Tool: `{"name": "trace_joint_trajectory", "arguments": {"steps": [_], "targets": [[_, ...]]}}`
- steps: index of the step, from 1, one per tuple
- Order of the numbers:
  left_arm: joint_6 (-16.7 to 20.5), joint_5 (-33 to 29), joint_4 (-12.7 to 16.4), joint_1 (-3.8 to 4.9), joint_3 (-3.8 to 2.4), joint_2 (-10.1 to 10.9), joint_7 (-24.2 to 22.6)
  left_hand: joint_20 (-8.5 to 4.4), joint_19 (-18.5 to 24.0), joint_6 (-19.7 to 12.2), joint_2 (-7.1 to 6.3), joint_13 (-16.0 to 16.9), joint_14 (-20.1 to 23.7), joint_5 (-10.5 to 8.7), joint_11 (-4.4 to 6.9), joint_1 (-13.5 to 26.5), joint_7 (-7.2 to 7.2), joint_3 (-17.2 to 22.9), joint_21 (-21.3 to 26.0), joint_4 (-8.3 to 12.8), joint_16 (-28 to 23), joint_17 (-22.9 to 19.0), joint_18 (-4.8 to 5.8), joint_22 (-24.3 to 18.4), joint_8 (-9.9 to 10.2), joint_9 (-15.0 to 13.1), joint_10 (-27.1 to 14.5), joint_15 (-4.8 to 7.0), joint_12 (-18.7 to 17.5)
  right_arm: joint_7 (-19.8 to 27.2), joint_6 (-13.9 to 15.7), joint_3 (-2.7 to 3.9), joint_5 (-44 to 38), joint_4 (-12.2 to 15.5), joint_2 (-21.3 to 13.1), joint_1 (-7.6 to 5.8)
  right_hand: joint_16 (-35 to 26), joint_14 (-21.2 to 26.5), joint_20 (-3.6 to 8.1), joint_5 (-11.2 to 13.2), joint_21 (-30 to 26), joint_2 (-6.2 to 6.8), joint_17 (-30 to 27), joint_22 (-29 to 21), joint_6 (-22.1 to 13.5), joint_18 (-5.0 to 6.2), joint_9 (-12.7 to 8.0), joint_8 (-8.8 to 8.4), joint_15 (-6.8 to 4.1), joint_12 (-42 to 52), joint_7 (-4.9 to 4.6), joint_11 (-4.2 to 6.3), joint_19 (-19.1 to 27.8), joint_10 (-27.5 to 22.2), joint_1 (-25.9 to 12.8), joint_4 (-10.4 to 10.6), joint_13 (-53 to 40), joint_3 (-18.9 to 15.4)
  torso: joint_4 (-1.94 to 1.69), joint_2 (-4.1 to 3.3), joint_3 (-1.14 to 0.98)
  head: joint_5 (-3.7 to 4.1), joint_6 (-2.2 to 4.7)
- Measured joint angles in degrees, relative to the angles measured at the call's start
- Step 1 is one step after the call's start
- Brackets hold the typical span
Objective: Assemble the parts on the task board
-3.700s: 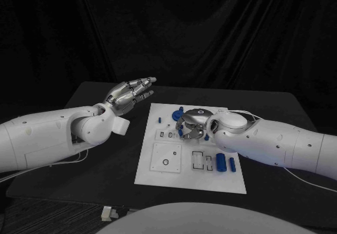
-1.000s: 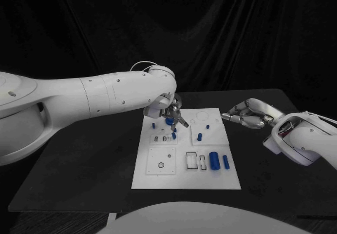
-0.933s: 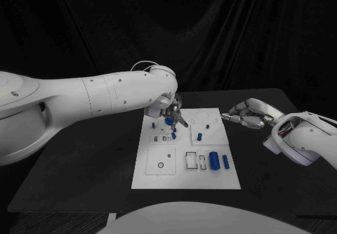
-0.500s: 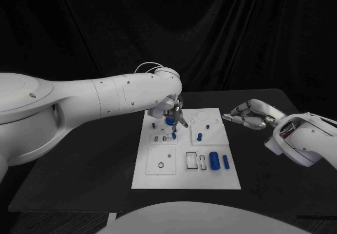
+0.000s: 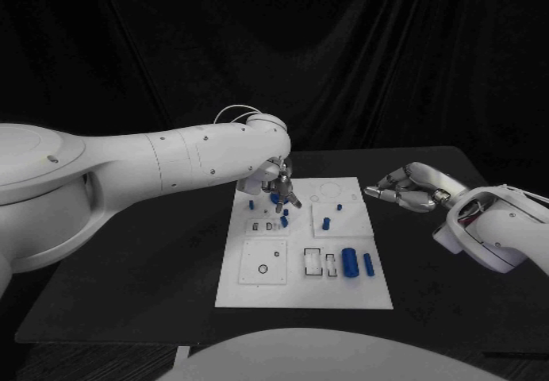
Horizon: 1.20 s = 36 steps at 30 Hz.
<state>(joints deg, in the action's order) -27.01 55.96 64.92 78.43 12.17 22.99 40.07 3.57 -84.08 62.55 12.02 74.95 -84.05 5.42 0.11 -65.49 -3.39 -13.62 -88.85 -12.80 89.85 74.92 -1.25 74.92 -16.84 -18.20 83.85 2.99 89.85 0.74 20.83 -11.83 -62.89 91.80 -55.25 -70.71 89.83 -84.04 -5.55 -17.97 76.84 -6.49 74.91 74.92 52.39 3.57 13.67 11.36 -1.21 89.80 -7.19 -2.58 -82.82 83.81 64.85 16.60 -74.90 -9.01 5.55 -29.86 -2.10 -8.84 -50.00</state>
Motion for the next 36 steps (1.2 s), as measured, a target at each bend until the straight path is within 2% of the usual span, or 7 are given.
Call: {"name": "trace_joint_trajectory", "arguments": {"steps": [3,9,13,22,36], "targets": [[0.3,0.1,-0.2,-0.43,0.02,0.0,0.0,0.0,0.0,0.8,-0.12,0.0,0.0,-0.23,0.26,0.1,0.4,0.3,0.0,-0.3,0.0,0.0,0.0,0.0,0.0,-0.5,0.3,0.0,0.0,0.0,0.0,0.0,0.0,-0.1,0.0,0.09,0.0,0.2,0.0,-0.4,0.0,0.0,0.0,0.0,0.0,0.0,0.0,0.0,0.2,0.0,0.0,0.0,0.0,0.0,0.0,0.0,0.0,0.0,-0.01,0.02,0.03,-0.07,0.0],[0.9,0.1,-0.8,-1.02,0.02,0.1,0.0,-0.21,0.2,1.1,-0.22,0.0,0.0,-0.23,0.29,0.2,0.31,0.3,0.0,-0.3,0.0,0.0,0.0,0.0,0.0,-0.8,0.3,0.0,0.0,-0.1,0.0,-0.01,0.0,-0.1,0.0,0.18,0.0,0.2,0.0,-0.4,0.0,0.0,0.0,0.0,0.0,0.0,0.0,0.0,0.2,0.0,0.0,0.0,0.0,0.0,0.0,0.0,0.0,0.0,-0.02,0.12,0.04,-0.14,-0.01],[1.2,0.2,-1.4,-1.45,0.02,0.0,0.1,-0.2,0.2,1.1,-0.22,0.0,0.2,-0.23,0.29,0.2,0.31,0.3,0.2,-0.3,0.0,0.0,0.0,0.0,0.0,-1.1,0.3,0.2,0.0,-0.1,-0.1,-0.02,0.0,-0.2,0.0,0.21,0.0,0.2,-0.21,-0.4,-0.4,-0.07,0.0,0.0,-0.2,0.0,0.0,0.0,0.2,0.0,-0.2,0.0,0.2,0.0,0.5,-0.2,0.0,-0.2,-0.08,0.19,0.13,-0.02,-0.01],[1.3,0.2,-2.9,-2.3,0.02,-1.0,0.1,-0.2,0.2,1.1,-0.22,0.0,0.2,-0.23,0.47,0.2,0.31,0.5,0.2,-0.5,0.0,0.0,0.0,0.0,0.0,-1.2,0.1,0.2,0.0,-0.3,-0.3,-0.01,0.0,-0.3,0.2,0.27,0.0,0.2,0.0,-0.6,-0.7,0.08,0.0,0.0,-0.2,0.0,0.0,0.0,0.2,0.0,-0.2,0.0,0.4,0.0,0.7,-0.2,0.0,-0.2,-0.09,0.2,0.18,0.12,-0.01],[0.8,0.3,-4.5,-2.98,0.02,-1.9,0.1,-0.41,0.0,1.1,-0.23,0.0,0.0,-0.23,0.46,0.2,0.31,0.9,0.5,-0.3,0.0,0.0,0.0,0.0,0.4,-1.6,0.1,0.39,0.0,-0.4,-0.6,0.0,0.0,-0.4,0.2,0.28,0.0,0.2,-0.1,-0.9,-1.3,-0.18,0.0,0.0,-0.2,0.0,0.0,0.0,0.2,0.0,-0.2,-0.2,0.7,0.2,0.9,0.1,0.0,-0.4,-0.05,0.15,0.19,-0.57,-0.01]]}}
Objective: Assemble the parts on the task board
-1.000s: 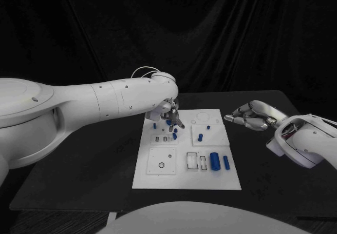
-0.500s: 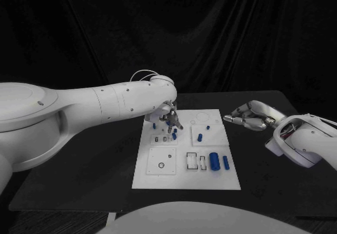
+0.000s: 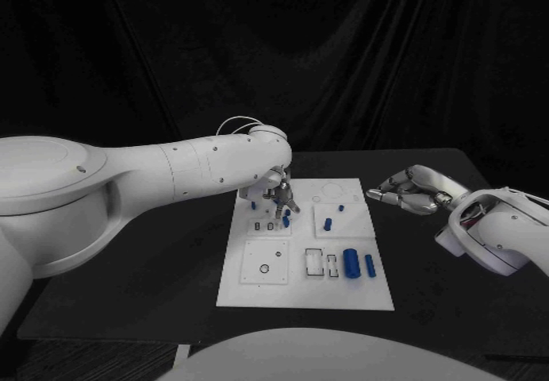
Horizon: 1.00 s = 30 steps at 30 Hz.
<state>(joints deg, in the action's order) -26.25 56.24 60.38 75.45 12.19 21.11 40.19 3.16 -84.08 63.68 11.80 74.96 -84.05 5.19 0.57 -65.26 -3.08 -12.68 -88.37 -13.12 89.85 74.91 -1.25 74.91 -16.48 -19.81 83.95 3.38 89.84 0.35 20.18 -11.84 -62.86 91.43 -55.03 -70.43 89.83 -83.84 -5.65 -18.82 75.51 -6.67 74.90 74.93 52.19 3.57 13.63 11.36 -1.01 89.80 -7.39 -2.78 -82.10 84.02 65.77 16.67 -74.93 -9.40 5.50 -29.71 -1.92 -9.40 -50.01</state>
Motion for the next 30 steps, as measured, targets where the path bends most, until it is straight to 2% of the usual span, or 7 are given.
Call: {"name": "trace_joint_trajectory", "arguments": {"steps": [13,30], "targets": [[-0.8,0.0,-0.7,-0.41,0.0,-0.4,0.0,0.0,0.0,0.0,0.0,0.0,0.0,0.0,0.0,0.0,0.0,0.6,0.0,0.3,0.0,0.0,-0.01,0.0,0.2,-0.3,0.0,0.0,0.0,0.0,-0.2,-0.01,0.0,0.0,0.1,0.01,0.0,0.0,0.1,0.0,0.0,-0.06,0.0,0.0,0.0,0.0,0.0,0.0,0.0,0.0,0.0,0.0,0.1,0.0,0.1,0.0,0.0,0.0,0.04,0.07,-0.02,0.02,0.0],[-1.4,0.0,-1.3,-1.53,0.0,-0.8,0.0,0.01,0.0,0.0,-0.25,0.0,0.0,0.0,-0.02,-0.2,0.0,1.3,0.2,0.6,0.0,0.0,0.0,0.0,1.1,-0.4,0.0,-0.01,0.0,0.0,-0.3,-0.01,0.0,-0.2,0.1,0.01,0.0,0.0,0.1,-0.2,-0.2,-0.06,0.0,0.0,-0.2,0.0,0.0,0.0,0.0,0.0,0.21,0.0,0.1,0.0,0.0,0.0,0.0,-0.3,0.13,0.14,-0.04,-0.01,0.0]]}}
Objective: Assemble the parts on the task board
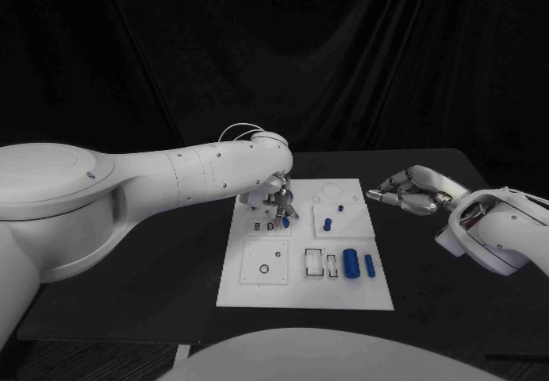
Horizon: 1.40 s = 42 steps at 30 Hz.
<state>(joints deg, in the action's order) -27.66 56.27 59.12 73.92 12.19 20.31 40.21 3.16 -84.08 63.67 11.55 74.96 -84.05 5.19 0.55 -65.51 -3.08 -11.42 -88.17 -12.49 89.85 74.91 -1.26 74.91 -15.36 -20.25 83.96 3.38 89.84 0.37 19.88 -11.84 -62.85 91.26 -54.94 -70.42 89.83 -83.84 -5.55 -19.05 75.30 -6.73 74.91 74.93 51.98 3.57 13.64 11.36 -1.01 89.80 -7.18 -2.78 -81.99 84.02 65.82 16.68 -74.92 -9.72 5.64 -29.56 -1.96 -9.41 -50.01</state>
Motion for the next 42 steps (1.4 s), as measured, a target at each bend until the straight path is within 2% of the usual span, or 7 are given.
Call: {"name": "trace_joint_trajectory", "arguments": {"steps": [10,20,33,42], "targets": [[0.0,0.0,-0.6,-0.34,0.0,-0.2,0.0,0.0,0.0,0.0,0.0,0.0,0.0,0.25,-0.01,0.0,0.0,0.2,0.2,0.2,0.0,0.0,0.0,0.0,0.3,0.0,0.0,0.0,0.0,0.0,-0.1,0.01,0.0,0.0,0.0,0.01,0.0,0.0,-0.2,0.0,-0.2,0.0,0.0,0.0,0.0,0.0,0.0,0.0,0.0,0.0,0.0,0.0,0.2,0.0,0.0,-0.2,0.0,-0.2,-0.02,0.02,0.02,0.09,0.0],[0.0,0.0,-1.0,-0.49,0.0,-0.4,0.0,0.0,0.0,0.2,-0.74,0.0,0.0,3.07,-0.04,-1.4,0.21,2.2,0.4,1.9,0.0,0.0,0.0,0.0,1.6,0.0,0.0,0.0,0.0,0.0,-0.2,-0.01,0.0,0.0,-0.1,0.05,0.0,0.0,-0.2,0.0,-0.3,0.08,0.0,0.0,0.0,0.0,0.0,0.0,0.0,0.0,0.0,0.0,0.2,0.0,0.1,-0.2,0.0,-0.2,-0.03,0.01,0.02,0.03,0.0],[0.1,0.0,-1.5,-0.69,0.0,-0.8,-0.2,-0.21,0.2,0.2,-1.65,0.0,0.0,4.24,-0.05,-3.0,0.21,3.9,0.6,3.6,0.0,0.0,0.01,0.0,2.9,0.0,0.0,-0.01,0.0,-0.1,-0.3,0.0,0.0,0.0,-0.2,0.11,0.0,0.0,0.01,-0.2,-0.4,0.24,0.0,0.0,0.0,0.0,0.0,0.0,0.0,0.0,0.0,0.0,0.4,0.0,0.2,-0.2,0.0,-0.2,-0.02,0.03,0.02,0.13,0.0],[0.1,0.0,-1.7,-0.73,0.0,-1.0,-0.4,-0.21,0.2,0.9,-2.06,0.1,0.2,4.96,0.35,-4.3,0.44,5.1,0.6,4.8,0.0,0.0,0.01,0.0,3.3,0.0,0.1,0.2,0.0,-0.2,-0.3,0.0,0.0,0.0,-0.2,0.13,0.0,0.0,-0.1,-0.2,-0.8,0.14,0.0,0.0,0.0,0.0,0.0,0.0,0.0,0.0,0.0,0.0,0.5,0.0,0.6,-0.3,0.0,-0.2,-0.03,0.03,0.01,0.13,0.0]]}}
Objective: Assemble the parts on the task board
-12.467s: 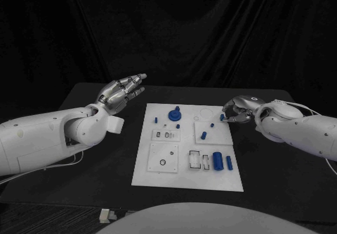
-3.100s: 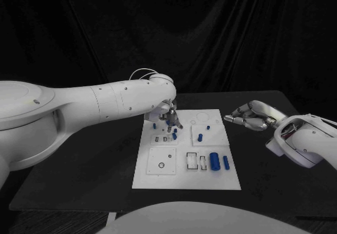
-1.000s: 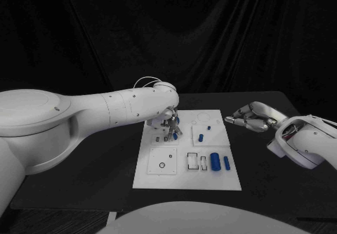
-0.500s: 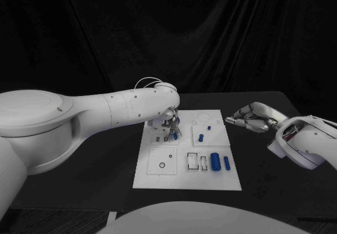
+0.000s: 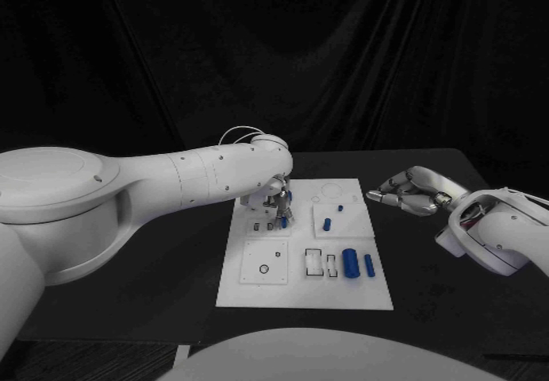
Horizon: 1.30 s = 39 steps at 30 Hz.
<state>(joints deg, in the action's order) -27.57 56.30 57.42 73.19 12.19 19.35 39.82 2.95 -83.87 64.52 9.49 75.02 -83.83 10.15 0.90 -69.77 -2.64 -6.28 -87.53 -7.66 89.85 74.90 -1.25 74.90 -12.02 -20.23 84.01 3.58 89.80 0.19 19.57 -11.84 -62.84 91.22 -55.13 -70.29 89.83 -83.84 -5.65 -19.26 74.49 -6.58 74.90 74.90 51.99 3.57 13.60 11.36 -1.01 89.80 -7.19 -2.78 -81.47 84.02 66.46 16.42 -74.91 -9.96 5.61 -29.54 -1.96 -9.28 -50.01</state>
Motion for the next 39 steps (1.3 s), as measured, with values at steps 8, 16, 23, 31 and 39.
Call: {"name": "trace_joint_trajectory", "arguments": {"steps": [8,16,23,31,39], "targets": [[0.0,0.0,-0.2,-0.02,-0.01,-0.1,-0.2,-0.21,-0.2,0.0,-0.58,0.0,-0.2,0.22,0.0,-1.3,-0.01,1.4,0.2,1.4,0.0,0.0,0.0,0.0,0.6,-0.1,0.0,0.22,0.0,-0.1,0.0,0.01,0.0,0.0,-0.1,0.02,0.0,0.0,-0.09,0.0,-0.4,0.17,0.0,0.0,0.0,0.0,0.0,0.23,0.0,0.0,0.0,0.0,0.1,0.0,0.9,-0.2,0.0,-0.2,0.01,0.01,0.0,0.01,0.0],[0.0,0.0,-0.3,-0.03,0.0,-0.1,-0.3,-0.21,-0.2,0.2,-1.05,0.1,-0.2,0.44,0.0,-2.4,0.17,2.5,0.2,2.5,0.0,0.0,0.0,0.0,0.9,-0.1,0.0,0.22,0.0,-0.2,-0.1,-0.01,0.0,0.0,-0.1,0.03,0.0,0.0,0.11,-0.9,-0.7,0.37,0.0,0.0,0.0,0.01,0.0,0.35,0.0,0.0,0.0,0.0,0.3,0.0,4.1,-0.5,0.0,-0.5,0.0,0.03,-0.01,0.01,0.0],[0.1,0.0,0.0,-0.04,0.0,0.0,-0.4,-0.21,-0.2,0.6,-1.15,0.1,-0.2,0.44,0.4,-2.8,0.17,2.9,0.2,2.9,0.0,0.0,0.0,0.0,1.2,-0.2,0.0,0.21,0.1,-0.3,-0.2,-0.01,0.0,0.0,-0.1,0.04,0.0,0.0,0.11,-1.3,-1.0,0.4,0.0,0.0,0.0,0.0,0.0,0.46,0.0,0.0,0.0,0.0,0.3,0.0,4.6,-0.5,0.0,-0.5,0.0,0.03,-0.01,-0.06,0.0],[1.0,0.0,2.0,-0.04,-0.01,1.7,-0.3,-0.42,0.0,0.6,-1.16,0.0,-0.2,0.44,0.4,-2.8,0.17,2.9,0.2,2.9,0.0,0.0,0.0,0.0,1.2,-0.2,0.0,0.21,0.1,-0.4,-0.3,0.01,0.0,-0.1,-0.2,0.08,0.0,0.0,0.11,-1.6,-1.3,0.46,0.0,0.0,0.0,0.0,0.0,0.46,0.0,0.0,0.0,0.0,0.7,0.0,5.1,-0.5,0.0,-0.5,0.0,0.02,-0.01,-0.1,0.0],[3.2,0.0,6.1,0.6,0.0,5.5,0.0,-0.42,0.0,0.6,-1.16,0.0,-0.1,0.44,0.4,-2.8,0.17,2.9,0.2,2.9,0.0,0.0,0.0,0.0,1.4,-0.2,0.0,0.31,0.1,-0.5,-0.4,0.01,0.0,-0.3,-0.3,0.33,0.0,0.0,0.11,-1.6,-1.3,0.46,0.0,0.0,0.0,0.01,0.0,0.46,0.0,0.0,0.0,0.0,0.7,0.0,5.1,-0.5,0.0,-0.5,-0.01,0.03,-0.01,-0.18,0.0]]}}
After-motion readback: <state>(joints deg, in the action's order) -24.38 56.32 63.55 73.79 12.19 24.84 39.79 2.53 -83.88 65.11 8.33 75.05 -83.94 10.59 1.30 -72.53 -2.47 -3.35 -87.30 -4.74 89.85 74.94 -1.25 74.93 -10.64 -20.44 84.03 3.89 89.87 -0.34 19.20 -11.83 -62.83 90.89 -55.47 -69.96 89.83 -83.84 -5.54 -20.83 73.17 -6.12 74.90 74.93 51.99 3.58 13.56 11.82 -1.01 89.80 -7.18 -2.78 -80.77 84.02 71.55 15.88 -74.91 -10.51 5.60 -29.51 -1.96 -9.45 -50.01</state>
